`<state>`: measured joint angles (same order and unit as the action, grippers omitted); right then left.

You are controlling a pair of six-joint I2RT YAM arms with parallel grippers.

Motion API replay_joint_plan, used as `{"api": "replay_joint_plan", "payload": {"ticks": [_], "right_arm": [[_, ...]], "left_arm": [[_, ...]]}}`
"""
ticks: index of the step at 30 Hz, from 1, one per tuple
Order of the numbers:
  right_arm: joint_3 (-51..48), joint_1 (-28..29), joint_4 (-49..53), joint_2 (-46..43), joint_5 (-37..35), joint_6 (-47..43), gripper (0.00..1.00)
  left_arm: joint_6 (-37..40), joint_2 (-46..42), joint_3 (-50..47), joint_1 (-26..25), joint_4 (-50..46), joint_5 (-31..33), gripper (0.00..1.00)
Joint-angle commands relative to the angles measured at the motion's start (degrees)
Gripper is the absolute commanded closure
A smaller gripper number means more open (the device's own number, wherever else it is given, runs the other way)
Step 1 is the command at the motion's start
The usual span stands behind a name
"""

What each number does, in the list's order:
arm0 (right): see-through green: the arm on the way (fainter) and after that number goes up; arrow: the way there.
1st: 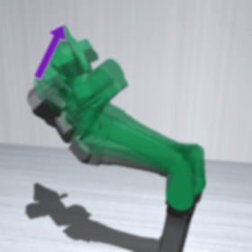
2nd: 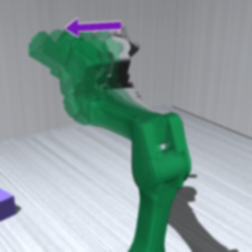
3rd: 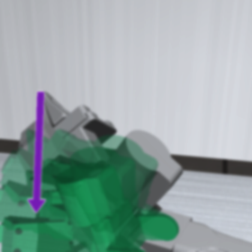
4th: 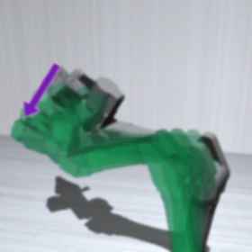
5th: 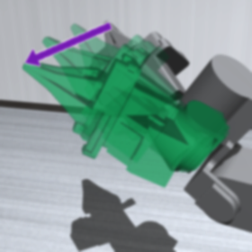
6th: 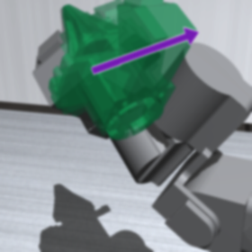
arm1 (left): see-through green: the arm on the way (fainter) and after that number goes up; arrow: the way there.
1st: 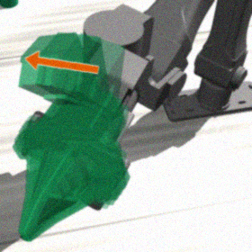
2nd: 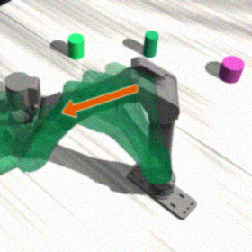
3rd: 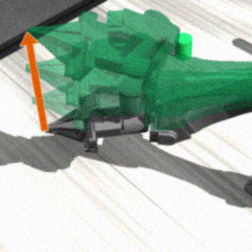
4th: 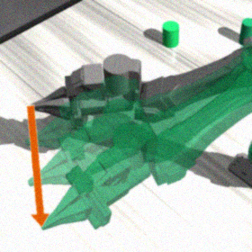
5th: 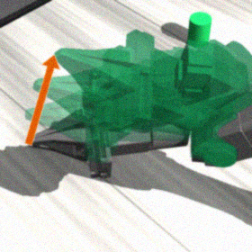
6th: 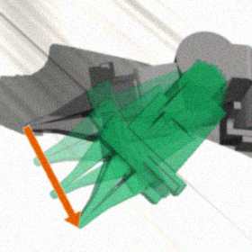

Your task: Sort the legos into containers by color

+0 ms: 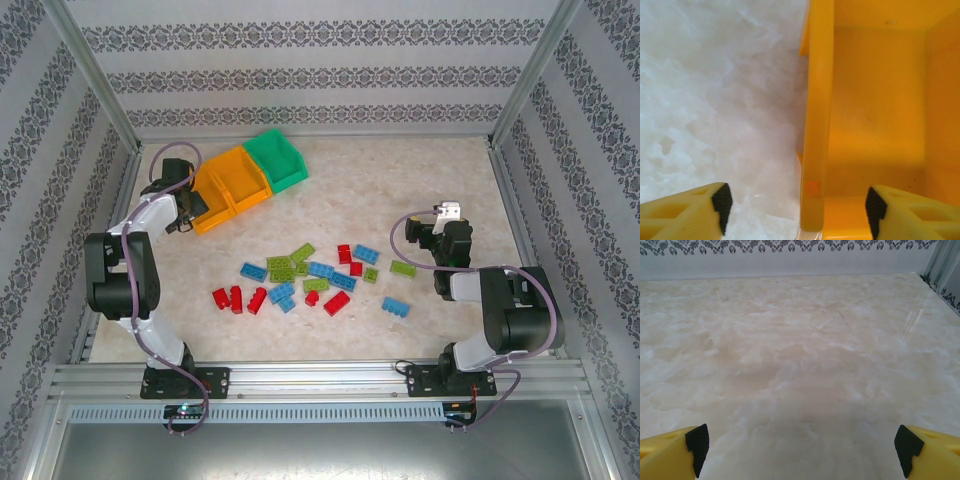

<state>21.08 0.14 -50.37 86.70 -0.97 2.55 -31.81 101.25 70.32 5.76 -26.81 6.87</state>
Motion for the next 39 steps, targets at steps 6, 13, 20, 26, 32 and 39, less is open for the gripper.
{"api": "replay_joint_plan", "payload": {"ticks": [6,13,20,26,32,39], "right_arm": [[1.24,0.39,-0.35,-0.28,0.31,-0.90,0.02],[1.24,0.39,-0.34,-0.27,0.27,-0.80,0.02],[1.17,0.39,-0.34,-0.21,0.22,-0.88,0.02],[1.24,0.39,-0.34,-0.29,0.20,-0.91,0.02],[1.07,0.39,-0.51,-0.37,0.27,-0.93,0.02],[7.80,1.04,16.47,-5.61,-1.13,0.06,0.06]], "left_arm": [[2.91,7.17,7.78,1.45,-4.42,-1.30,0.57],[8.21,6.99,5.69,1.32,0.42,-8.21,0.85],[12.27,5.80,2.87,-1.97,2.70,-10.21,0.92],[15.12,5.63,2.62,-6.91,3.27,-12.13,0.92],[19.63,7.47,4.34,-12.91,4.58,-13.47,0.91],[17.79,10.06,6.35,-15.05,4.46,-15.95,0.89]]}}
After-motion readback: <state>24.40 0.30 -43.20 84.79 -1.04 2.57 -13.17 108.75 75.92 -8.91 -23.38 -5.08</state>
